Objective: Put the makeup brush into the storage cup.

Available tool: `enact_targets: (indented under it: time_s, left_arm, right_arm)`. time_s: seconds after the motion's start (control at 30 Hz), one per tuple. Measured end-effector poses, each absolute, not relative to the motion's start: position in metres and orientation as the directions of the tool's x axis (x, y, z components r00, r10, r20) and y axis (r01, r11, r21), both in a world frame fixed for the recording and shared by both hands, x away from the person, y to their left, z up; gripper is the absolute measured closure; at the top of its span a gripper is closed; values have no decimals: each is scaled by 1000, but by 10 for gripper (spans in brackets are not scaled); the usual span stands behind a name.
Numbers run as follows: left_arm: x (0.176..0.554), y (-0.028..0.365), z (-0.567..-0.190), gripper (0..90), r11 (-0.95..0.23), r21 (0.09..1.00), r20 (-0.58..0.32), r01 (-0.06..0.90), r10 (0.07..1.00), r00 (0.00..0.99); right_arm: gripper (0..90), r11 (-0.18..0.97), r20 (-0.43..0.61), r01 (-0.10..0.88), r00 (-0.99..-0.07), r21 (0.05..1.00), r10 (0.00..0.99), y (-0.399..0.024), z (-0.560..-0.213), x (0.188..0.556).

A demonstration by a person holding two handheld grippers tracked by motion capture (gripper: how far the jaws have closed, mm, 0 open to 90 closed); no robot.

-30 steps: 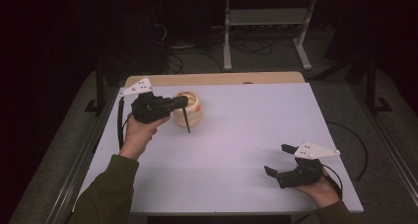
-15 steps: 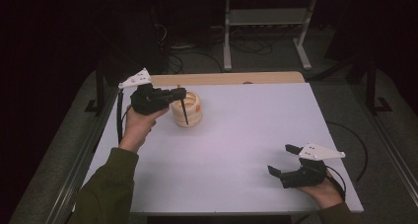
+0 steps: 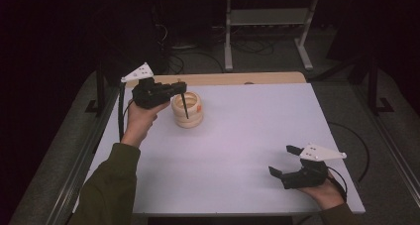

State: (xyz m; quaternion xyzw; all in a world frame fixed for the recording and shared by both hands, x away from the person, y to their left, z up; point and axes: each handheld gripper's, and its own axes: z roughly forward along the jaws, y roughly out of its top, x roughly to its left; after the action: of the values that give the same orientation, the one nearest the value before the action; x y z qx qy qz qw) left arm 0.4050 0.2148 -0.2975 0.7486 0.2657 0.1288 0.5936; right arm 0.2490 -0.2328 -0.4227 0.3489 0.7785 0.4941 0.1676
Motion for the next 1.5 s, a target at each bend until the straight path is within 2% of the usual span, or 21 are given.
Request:
enact_targets:
  time_s: [1.5]
  left_arm:
    - [437, 225, -303, 836, -173, 957, -64, 234, 660, 749]
  right_arm:
    - [34, 264, 92, 386, -697, 884, 712, -233, -424, 249]
